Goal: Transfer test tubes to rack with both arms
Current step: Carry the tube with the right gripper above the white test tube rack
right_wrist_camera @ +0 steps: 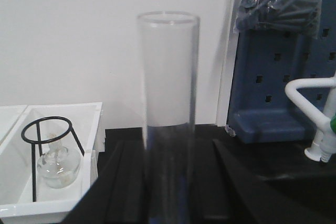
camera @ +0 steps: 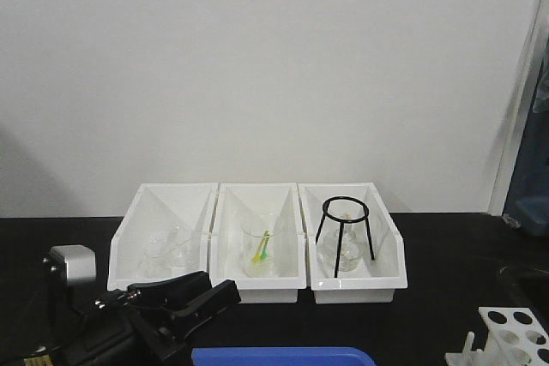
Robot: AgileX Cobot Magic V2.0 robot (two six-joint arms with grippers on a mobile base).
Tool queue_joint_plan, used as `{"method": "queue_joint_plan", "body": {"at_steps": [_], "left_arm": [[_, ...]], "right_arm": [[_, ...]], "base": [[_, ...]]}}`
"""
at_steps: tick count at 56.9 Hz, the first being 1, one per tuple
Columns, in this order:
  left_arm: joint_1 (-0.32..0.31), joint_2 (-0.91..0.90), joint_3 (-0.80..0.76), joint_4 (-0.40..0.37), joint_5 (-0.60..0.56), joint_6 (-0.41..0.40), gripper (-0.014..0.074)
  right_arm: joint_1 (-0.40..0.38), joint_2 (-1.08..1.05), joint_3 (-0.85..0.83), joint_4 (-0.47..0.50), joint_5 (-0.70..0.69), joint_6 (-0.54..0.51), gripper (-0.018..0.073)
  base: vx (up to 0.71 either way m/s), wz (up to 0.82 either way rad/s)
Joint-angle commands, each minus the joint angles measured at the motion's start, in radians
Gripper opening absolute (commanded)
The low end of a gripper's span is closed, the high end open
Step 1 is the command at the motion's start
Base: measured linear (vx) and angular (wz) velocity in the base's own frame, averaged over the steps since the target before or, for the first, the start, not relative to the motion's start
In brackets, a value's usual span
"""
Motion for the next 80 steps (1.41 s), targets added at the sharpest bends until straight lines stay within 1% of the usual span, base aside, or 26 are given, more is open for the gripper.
{"method": "queue_joint_plan", "body": {"at_steps": [1,3,7,11,17,19,23,28,39,48,52,56,61,66,68,71,80], "left_arm": [[-0.003,-0.025,-0.031,-0.032,-0.068,0.003,0.0467],[-0.003,-0.025,-0.031,-0.032,-0.068,0.003,0.0467],[-0.003,-0.025,-0.031,-0.032,-0.068,0.003,0.0467],[-0.003,-0.025,-0.031,-0.032,-0.068,0.003,0.0467],[-0.003,-0.025,-0.031,-0.032,-0.068,0.003,0.0467],[-0.003,-0.025,-0.031,-0.032,-0.068,0.003,0.0467],[-0.003,-0.025,-0.031,-0.032,-0.068,0.003,0.0467],[-0.003,-0.025,-0.031,-0.032,-0.068,0.003,0.0467],[-0.003,-0.025,-0.031,-0.032,-0.068,0.003,0.0467],[-0.003,-0.025,-0.031,-0.032,-0.068,0.003,0.0467],[-0.003,-0.025,-0.031,-0.032,-0.068,0.003,0.0467],[-0.003,-0.025,-0.031,-0.032,-0.068,0.003,0.0467],[-0.003,-0.025,-0.031,-0.032,-0.068,0.003,0.0467],[-0.003,-0.025,-0.031,-0.032,-0.068,0.003,0.0467],[-0.003,-0.025,-0.031,-0.032,-0.068,0.003,0.0467],[-0.003,-0.025,-0.031,-0.032,-0.068,0.003,0.0467],[-0.003,-0.025,-0.031,-0.032,-0.068,0.003,0.0467]], "right_arm": [[-0.007,0.009,0.03,-0.022,-0.18,0.029,-0.0006],[-0.007,0.018,0.051,-0.043,-0.215,0.04,-0.0006],[-0.007,0.038,0.082,-0.116,-0.27,0.077,-0.0006],[-0.007,0.063,0.094,-0.226,-0.313,0.171,-0.0006],[-0.007,0.119,0.094,-0.429,-0.38,0.333,-0.0006],[-0.007,0.138,0.094,-0.468,-0.396,0.356,-0.0006],[-0.007,0.169,0.094,-0.51,-0.404,0.358,-0.0006],[-0.007,0.19,0.094,-0.495,-0.4,0.358,-0.0006],[-0.007,0.244,0.094,-0.453,-0.444,0.353,-0.0006],[-0.007,0.265,0.096,-0.448,-0.46,0.31,-0.0006],[-0.01,0.265,0.126,-0.429,-0.521,0.285,-0.0006],[-0.016,0.267,0.181,-0.369,-0.594,0.269,-0.0006],[-0.029,0.284,0.237,-0.313,-0.692,0.202,-0.0006],[-0.03,0.294,0.244,-0.31,-0.723,0.207,-0.0006],[-0.028,0.295,0.244,-0.324,-0.732,0.213,-0.0006],[-0.027,0.295,0.244,-0.327,-0.733,0.226,-0.0006],[-0.027,0.306,0.244,-0.324,-0.731,0.223,-0.0006]], "base": [[0.0,0.0],[0.0,0.0],[0.0,0.0],[0.0,0.0],[0.0,0.0],[0.0,0.0],[0.0,0.0],[0.0,0.0],[0.0,0.0],[0.0,0.0],[0.0,0.0],[0.0,0.0],[0.0,0.0],[0.0,0.0],[0.0,0.0],[0.0,0.0],[0.0,0.0]]}}
